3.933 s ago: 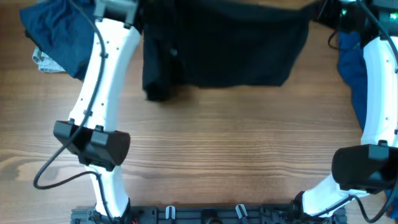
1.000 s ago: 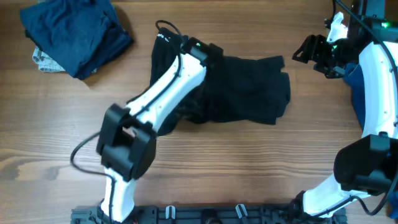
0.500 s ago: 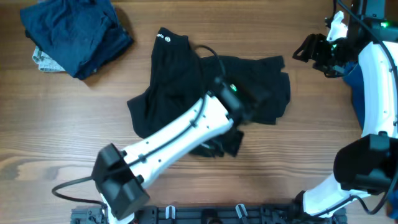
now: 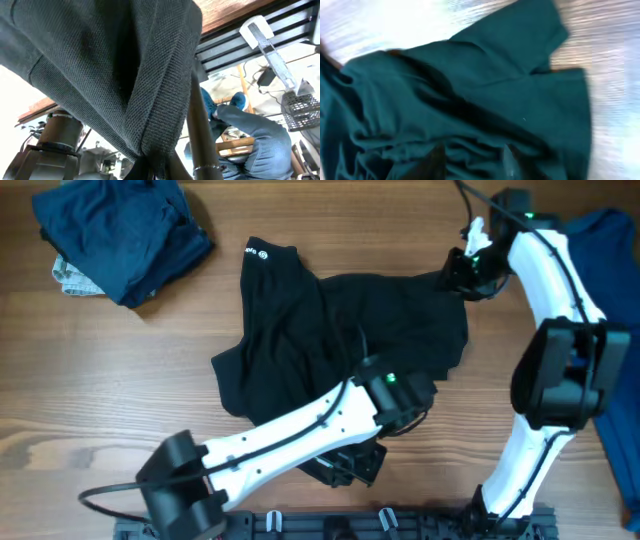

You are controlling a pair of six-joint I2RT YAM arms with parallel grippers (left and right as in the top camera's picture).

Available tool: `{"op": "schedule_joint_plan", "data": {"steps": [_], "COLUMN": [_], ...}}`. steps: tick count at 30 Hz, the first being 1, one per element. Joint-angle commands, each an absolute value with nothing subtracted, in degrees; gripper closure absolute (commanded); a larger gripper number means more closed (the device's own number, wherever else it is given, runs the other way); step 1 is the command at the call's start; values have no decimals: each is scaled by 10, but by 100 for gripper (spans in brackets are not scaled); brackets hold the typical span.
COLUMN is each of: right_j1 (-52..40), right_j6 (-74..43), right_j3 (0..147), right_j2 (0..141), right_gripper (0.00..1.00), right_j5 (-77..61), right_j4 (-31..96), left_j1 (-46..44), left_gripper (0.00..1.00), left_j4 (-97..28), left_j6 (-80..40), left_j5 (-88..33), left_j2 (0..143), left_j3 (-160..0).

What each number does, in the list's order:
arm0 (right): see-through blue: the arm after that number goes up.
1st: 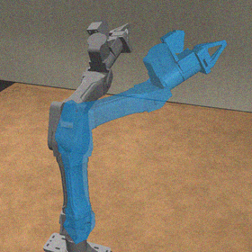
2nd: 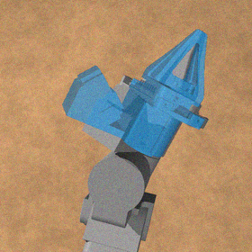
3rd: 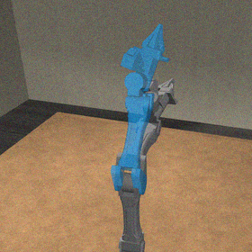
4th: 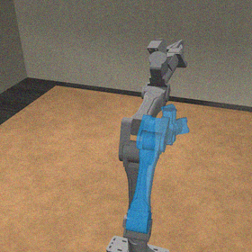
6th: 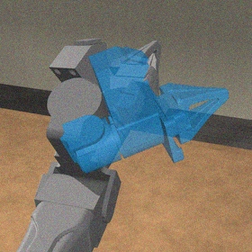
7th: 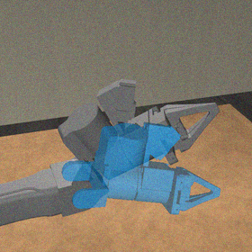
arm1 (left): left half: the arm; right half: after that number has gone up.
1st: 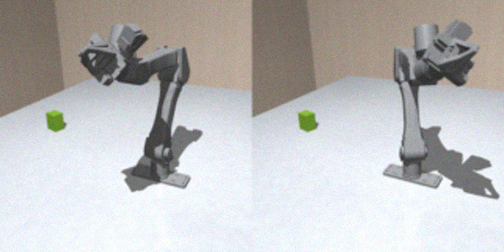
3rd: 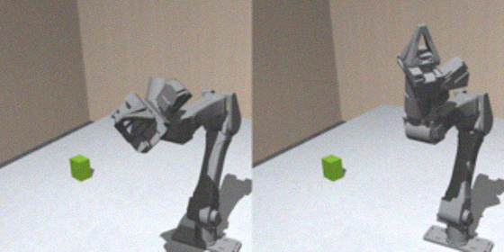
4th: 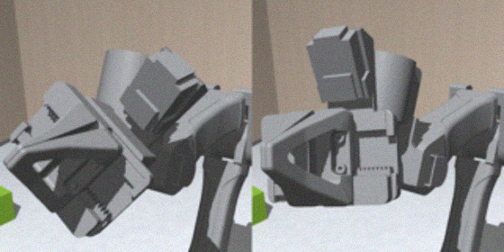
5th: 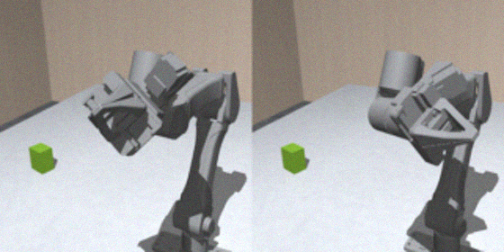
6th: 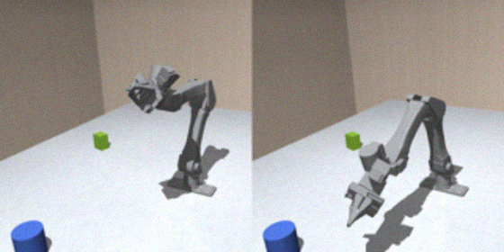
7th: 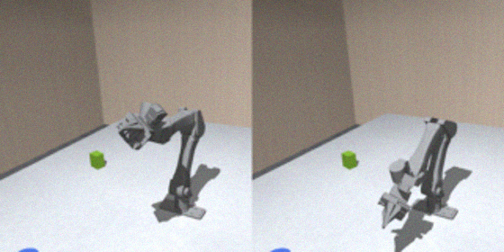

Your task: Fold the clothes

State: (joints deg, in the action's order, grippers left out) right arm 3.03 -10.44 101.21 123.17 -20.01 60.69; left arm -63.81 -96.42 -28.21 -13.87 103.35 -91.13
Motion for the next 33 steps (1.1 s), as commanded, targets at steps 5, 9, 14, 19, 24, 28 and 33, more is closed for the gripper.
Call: {"op": "schedule_joint_plan", "data": {"steps": [5,9,14,19,24,28,33], "right_j1": [13,13,12,11,11,11,17], "right_j6": [-127,-138,-154,-157,-170,-187,-197], "right_j3": [1007,1007,1007,1007,1007,1007,1007], "right_j2": [1285,1298,1329,1354,1371,1378,1386], "right_gripper": [96,96,96,96,96,96,95], "right_j5": [-199,-189,-189,-189,-176,-137,-45], "right_j4": [588,580,585,567,522,446,376], "left_j1": [-631,-631,-631,-631,-631,-631,-631], "left_gripper": [94,94,94,93,94,93,93], "left_j4": [-966,-966,-966,-966,-966,-966,-966], "left_j6": [-287,-288,-288,-288,-288,-288,-288], "left_j5": [-143,-136,-135,-135,-135,-134,-126], "left_j2": [1003,1003,1003,1003,1003,1003,1003], "left_j3": [-905,-905,-905,-905,-905,-905,-905]}}
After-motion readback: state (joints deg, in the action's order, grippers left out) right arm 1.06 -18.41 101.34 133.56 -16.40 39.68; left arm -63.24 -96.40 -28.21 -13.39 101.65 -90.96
